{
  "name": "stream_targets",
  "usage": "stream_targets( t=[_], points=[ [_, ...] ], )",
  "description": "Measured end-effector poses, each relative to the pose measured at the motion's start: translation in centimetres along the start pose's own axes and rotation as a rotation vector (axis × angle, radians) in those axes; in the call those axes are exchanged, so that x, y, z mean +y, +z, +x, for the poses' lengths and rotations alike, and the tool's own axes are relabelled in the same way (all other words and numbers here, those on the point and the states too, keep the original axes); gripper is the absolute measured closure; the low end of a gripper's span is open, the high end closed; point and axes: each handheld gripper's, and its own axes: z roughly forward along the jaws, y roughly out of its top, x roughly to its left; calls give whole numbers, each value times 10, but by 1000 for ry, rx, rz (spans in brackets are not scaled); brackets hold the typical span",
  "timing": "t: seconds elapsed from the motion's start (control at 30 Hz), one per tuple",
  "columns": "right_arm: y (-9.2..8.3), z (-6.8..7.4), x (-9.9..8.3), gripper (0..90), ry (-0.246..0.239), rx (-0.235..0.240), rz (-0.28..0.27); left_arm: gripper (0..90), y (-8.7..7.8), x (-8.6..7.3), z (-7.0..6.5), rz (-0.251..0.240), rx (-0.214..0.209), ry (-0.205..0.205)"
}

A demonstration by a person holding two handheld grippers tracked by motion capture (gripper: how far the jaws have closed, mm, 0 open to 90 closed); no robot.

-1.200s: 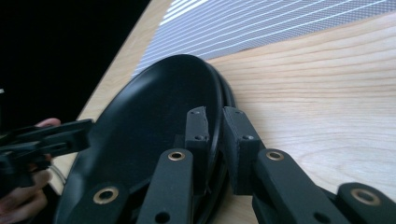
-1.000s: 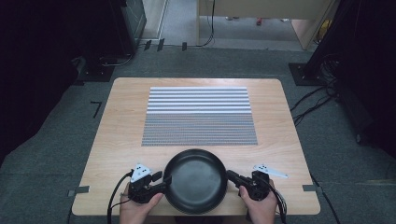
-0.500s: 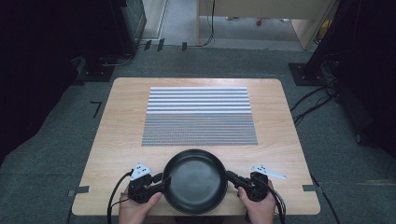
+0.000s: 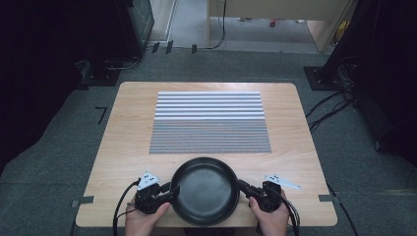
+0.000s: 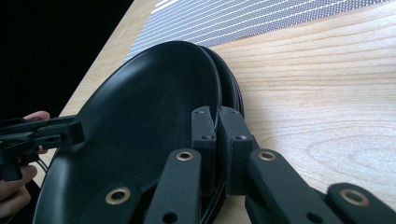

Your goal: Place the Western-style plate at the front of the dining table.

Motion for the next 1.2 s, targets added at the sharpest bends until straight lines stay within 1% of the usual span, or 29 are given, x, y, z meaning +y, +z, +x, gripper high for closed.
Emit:
stream_targets(
  t=[0.07,0.4,0.53,0.77,0.9,1.07,1.2],
  points=[
    [1,-1,0,861,7,6,0,616,0,0,1,-2,-10,-10],
    [3,0,0,861,25,10,-1,616,0,0,3,1,-18,-15],
    [4,0,-1,861,21,10,-5,616,0,0,3,-1,-19,-17],
    [5,-2,-1,864,41,22,-6,616,0,0,4,-7,-19,-19],
    [7,-3,0,865,56,37,-8,616,0,0,4,-8,-17,-18],
    [10,-6,1,864,63,54,-7,616,-1,0,5,-13,-16,-23],
    [13,-5,2,859,62,52,-1,616,-2,1,6,-14,-18,-25]
  ],
)
